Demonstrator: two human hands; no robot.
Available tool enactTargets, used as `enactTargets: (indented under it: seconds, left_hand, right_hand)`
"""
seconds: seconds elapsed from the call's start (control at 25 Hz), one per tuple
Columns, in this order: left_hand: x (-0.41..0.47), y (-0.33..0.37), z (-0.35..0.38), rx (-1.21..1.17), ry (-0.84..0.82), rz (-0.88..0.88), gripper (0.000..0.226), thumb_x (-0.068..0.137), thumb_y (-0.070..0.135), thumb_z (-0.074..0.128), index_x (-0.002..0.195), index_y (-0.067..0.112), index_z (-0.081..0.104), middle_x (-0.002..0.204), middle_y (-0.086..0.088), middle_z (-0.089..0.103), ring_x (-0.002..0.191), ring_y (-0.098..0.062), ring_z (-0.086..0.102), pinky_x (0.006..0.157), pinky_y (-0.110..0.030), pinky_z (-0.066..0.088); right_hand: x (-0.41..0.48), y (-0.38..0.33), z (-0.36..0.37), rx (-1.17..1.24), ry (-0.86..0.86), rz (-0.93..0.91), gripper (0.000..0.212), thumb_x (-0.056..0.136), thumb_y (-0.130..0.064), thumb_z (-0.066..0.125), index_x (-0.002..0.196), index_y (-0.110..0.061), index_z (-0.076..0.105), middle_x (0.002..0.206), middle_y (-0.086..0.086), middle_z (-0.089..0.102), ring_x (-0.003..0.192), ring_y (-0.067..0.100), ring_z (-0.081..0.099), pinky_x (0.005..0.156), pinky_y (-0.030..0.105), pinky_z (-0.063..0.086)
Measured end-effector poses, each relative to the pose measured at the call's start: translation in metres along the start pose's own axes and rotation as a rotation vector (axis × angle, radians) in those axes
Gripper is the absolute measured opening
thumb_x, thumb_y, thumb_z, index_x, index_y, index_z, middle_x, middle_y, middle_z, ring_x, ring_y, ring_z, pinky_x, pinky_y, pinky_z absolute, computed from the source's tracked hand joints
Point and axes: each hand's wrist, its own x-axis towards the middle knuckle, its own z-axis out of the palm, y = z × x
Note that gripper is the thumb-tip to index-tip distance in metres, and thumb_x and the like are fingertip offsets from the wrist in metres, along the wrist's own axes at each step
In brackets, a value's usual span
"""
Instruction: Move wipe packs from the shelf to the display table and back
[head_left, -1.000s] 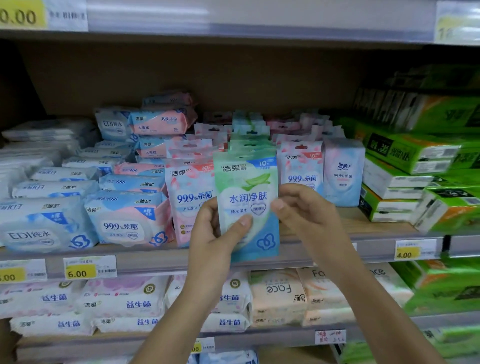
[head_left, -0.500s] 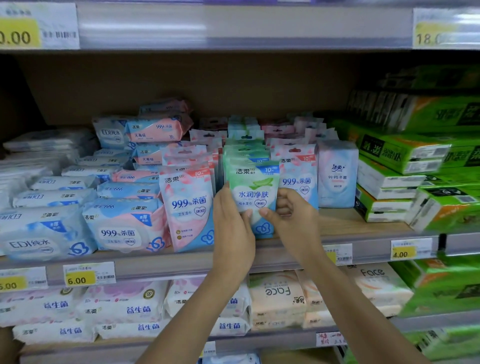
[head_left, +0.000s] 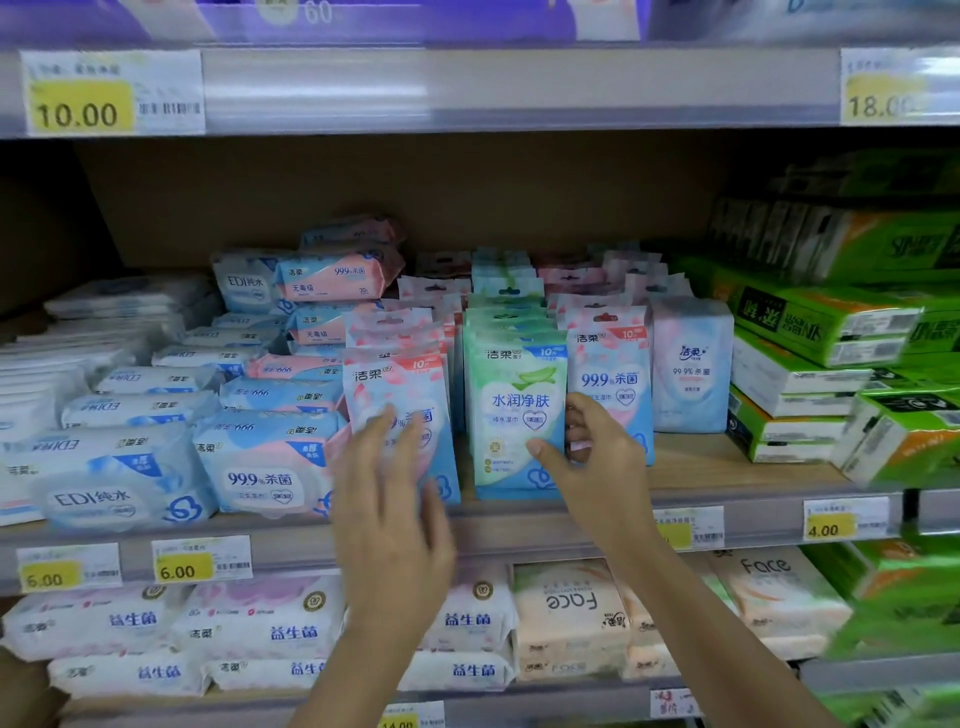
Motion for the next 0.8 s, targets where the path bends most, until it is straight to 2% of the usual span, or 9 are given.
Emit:
enactTargets:
  seconds: [0.08, 0.16, 0.28, 0.4, 0.56, 0.68, 0.8]
  left_hand:
    - [0.004, -0.018, -0.016, 0.084, 0.019, -0.154, 0.062, 0.077, 0.007, 0.061, 0.136, 0.006, 0.04, 0.138, -0.018, 0.04, 0.124, -0.033, 0.037, 0.104, -0.044, 0.032]
    - [0.009, -0.027, -0.018, 0.18, -0.062, -0.166, 0.066, 0.077, 0.017, 0.066, 0.137, 0.007, 0.041, 0.139, -0.017, 0.043, 0.121, -0.032, 0.036, 0.101, -0.041, 0.031]
    - [0.013, -0.025, -0.013, 0.384, -0.198, -0.15, 0.073, 0.072, 0.028, 0.077, 0.137, 0.013, 0.046, 0.142, -0.014, 0.046, 0.12, -0.031, 0.036, 0.09, -0.047, 0.035]
    - [0.019, -0.027, -0.009, 0.459, -0.225, -0.135, 0.079, 0.064, 0.026, 0.082, 0.135, 0.016, 0.049, 0.137, -0.014, 0.052, 0.121, -0.028, 0.036, 0.095, -0.044, 0.023]
    - [0.023, -0.033, -0.006, 0.443, -0.21, -0.091, 0.083, 0.061, 0.025, 0.084, 0.135, 0.019, 0.047, 0.134, -0.011, 0.055, 0.119, -0.025, 0.04, 0.1, -0.043, 0.019]
    - [0.028, -0.035, -0.006, 0.419, -0.233, -0.071, 0.083, 0.059, 0.025, 0.085, 0.134, 0.02, 0.048, 0.133, -0.01, 0.055, 0.118, -0.026, 0.043, 0.1, -0.044, 0.021]
    - [0.026, -0.039, -0.014, 0.324, -0.185, -0.05, 0.074, 0.065, 0.032, 0.081, 0.132, 0.022, 0.05, 0.138, -0.011, 0.05, 0.122, -0.026, 0.039, 0.101, -0.043, 0.022]
  right_hand:
    - [-0.004, -0.001, 0.002, 0.031, -0.051, -0.015, 0.045, 0.078, -0.018, 0.075, 0.115, -0.029, 0.052, 0.088, -0.032, 0.055, 0.08, -0.011, 0.056, 0.068, 0.007, 0.045]
    - [-0.006, -0.001, 0.003, 0.051, -0.053, -0.013, 0.044, 0.078, -0.016, 0.075, 0.105, -0.037, 0.046, 0.084, -0.035, 0.054, 0.079, -0.019, 0.055, 0.064, 0.003, 0.044]
    - [-0.006, -0.001, 0.004, 0.061, -0.037, -0.006, 0.047, 0.078, -0.015, 0.075, 0.099, -0.043, 0.043, 0.08, -0.031, 0.057, 0.076, -0.012, 0.057, 0.068, 0.013, 0.049]
    - [-0.003, 0.0, 0.005, 0.061, -0.03, 0.001, 0.043, 0.078, -0.015, 0.074, 0.103, -0.039, 0.049, 0.082, -0.029, 0.058, 0.076, -0.004, 0.059, 0.071, 0.019, 0.052]
    - [-0.003, 0.0, 0.009, 0.021, -0.027, -0.01, 0.045, 0.079, -0.015, 0.074, 0.118, -0.024, 0.055, 0.082, -0.033, 0.053, 0.073, -0.013, 0.055, 0.063, 0.006, 0.045]
    - [-0.002, -0.004, 0.008, -0.003, -0.008, 0.0, 0.048, 0.079, -0.016, 0.074, 0.122, -0.022, 0.053, 0.083, -0.035, 0.05, 0.074, -0.016, 0.053, 0.06, 0.003, 0.043]
    - [-0.013, -0.004, 0.005, -0.001, 0.09, -0.01, 0.05, 0.08, -0.019, 0.073, 0.125, -0.02, 0.052, 0.099, -0.022, 0.057, 0.088, -0.002, 0.055, 0.073, 0.008, 0.041]
